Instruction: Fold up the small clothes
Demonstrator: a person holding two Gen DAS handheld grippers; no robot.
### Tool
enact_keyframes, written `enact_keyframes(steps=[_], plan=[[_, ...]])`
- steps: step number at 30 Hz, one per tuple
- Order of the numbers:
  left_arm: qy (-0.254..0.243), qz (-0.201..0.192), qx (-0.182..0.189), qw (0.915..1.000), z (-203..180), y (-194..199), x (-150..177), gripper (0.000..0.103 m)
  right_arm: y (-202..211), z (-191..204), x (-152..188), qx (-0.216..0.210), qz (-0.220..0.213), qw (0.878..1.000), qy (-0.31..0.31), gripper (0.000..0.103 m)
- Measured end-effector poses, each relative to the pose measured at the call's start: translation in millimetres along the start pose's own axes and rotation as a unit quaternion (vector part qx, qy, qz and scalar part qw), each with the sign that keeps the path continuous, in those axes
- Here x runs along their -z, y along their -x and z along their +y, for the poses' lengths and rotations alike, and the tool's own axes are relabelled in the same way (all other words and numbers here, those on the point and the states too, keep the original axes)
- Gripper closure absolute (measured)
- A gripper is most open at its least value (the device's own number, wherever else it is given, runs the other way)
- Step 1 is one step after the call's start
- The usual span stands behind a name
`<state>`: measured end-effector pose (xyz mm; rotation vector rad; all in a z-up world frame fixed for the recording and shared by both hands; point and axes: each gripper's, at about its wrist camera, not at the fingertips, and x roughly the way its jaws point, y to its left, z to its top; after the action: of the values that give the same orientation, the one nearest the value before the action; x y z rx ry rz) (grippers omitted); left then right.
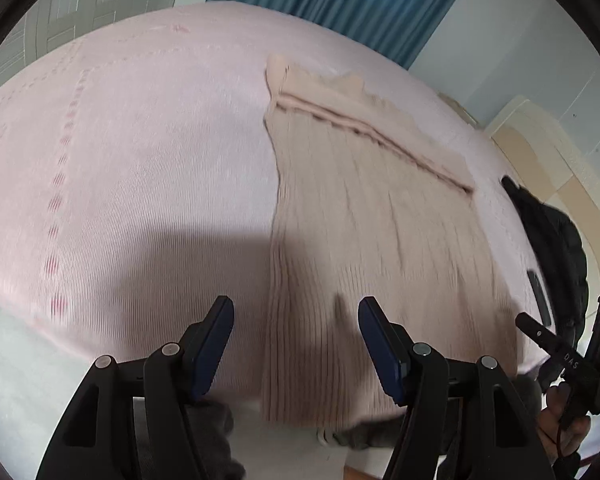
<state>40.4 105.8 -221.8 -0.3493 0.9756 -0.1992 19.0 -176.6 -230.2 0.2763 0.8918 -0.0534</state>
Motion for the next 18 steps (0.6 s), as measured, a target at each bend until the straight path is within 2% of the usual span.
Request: enact_keyframes(steps=[7, 10, 14, 15, 16, 18], plan=[[0.032, -0.009, -0.002, 0.9994, 6, 9, 27, 0.041, 9, -14, 32, -0.003, 0.033, 0.999, -0.04, 0.048], [0.026, -0.007, -0.015, 0.9995, 2, 7, 31, 0.042, 6, -19, 34, 0.001, 0.038, 0.998, -0.047, 0.058], [0.013, -0.011, -0.034, 0.9993, -5, 5, 28, 0.043, 4, -23, 33, 0.005, 0.034, 0.997, -0.063, 0.063], [0.008, -0.015, -0.037, 0.9992, -7, 3, 26, 0.047, 3, -22, 33, 0.006, 0.033, 0.997, -0.063, 0.065], [0.005, -0.016, -0.032, 0.9993, -9, 1, 24, 0.059, 2, -21, 32, 0.009, 0.031, 0.998, -0.063, 0.065], [0.009, -0.009, -0.027, 0.9996, -8, -1, 22, 0.062, 0, -19, 31, 0.012, 0.024, 0.998, -0.062, 0.065]])
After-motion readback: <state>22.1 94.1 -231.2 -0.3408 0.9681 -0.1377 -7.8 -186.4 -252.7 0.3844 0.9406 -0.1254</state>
